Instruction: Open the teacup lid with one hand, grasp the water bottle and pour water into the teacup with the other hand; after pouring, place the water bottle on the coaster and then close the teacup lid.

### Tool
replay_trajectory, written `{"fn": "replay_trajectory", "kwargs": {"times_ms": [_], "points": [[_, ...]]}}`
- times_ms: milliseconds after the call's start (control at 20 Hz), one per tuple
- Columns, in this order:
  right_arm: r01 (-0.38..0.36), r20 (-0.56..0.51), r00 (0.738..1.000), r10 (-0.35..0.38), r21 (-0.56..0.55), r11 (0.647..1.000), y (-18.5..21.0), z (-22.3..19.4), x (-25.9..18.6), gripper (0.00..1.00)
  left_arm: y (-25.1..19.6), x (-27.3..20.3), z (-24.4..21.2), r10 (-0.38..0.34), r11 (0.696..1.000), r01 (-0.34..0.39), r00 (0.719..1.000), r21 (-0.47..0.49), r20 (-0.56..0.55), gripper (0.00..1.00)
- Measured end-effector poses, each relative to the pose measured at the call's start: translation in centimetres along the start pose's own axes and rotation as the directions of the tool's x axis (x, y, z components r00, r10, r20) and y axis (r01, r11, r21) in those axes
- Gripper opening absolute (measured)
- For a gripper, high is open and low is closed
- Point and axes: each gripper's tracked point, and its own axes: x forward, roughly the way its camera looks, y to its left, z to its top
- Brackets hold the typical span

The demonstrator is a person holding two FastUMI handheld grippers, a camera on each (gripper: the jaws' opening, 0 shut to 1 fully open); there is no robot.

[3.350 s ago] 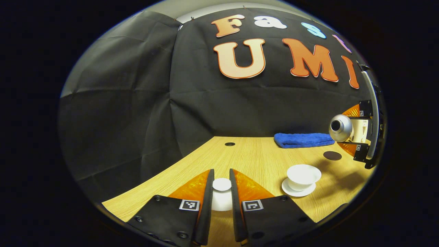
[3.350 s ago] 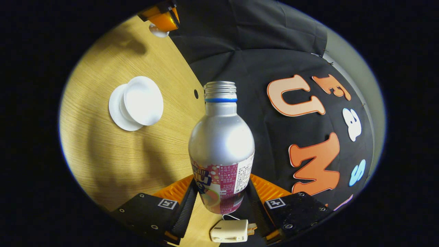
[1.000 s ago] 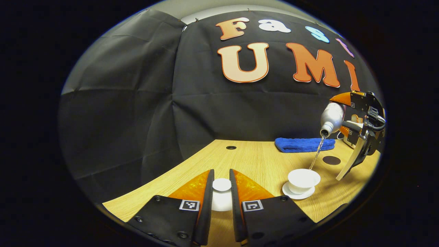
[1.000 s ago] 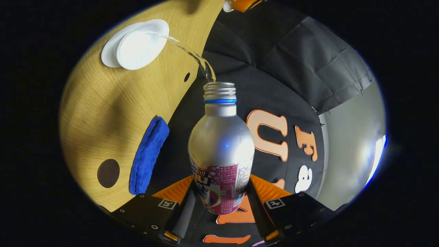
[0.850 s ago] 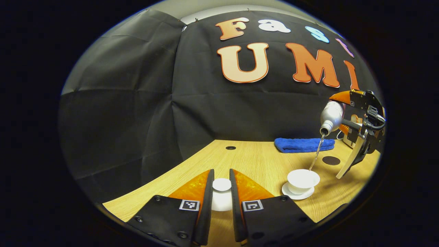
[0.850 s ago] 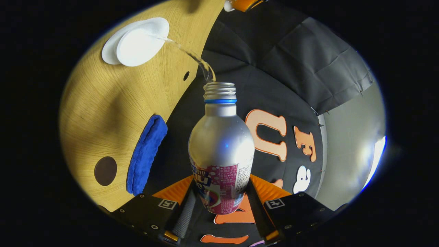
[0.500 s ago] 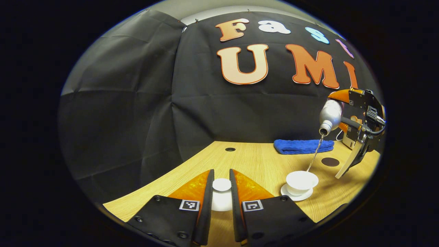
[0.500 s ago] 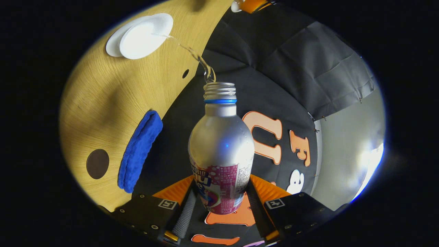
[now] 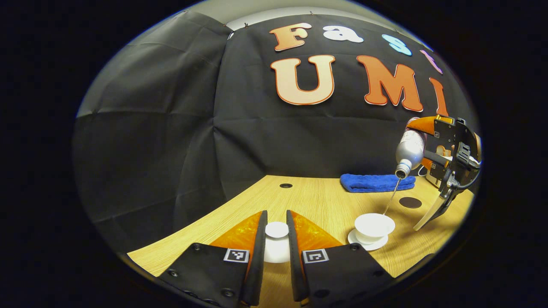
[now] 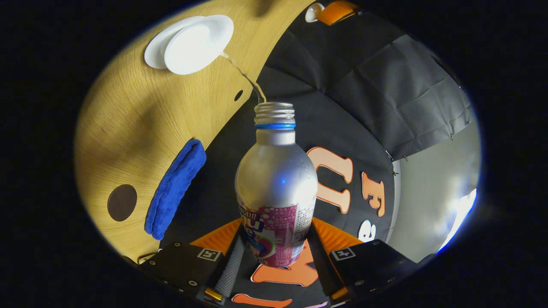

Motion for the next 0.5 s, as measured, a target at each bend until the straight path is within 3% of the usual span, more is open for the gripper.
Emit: {"fn": "replay_trajectory", "kwargs": {"times_ms": [500], "points": [[-0.021,0.055,0.998,0.017,0.069,0.997,1.9,3.5,-0.9,0.78,-0.3,0.1,0.4,-0.023,1.000,0.023,0.999,0.000,0.023,0.31]]}}
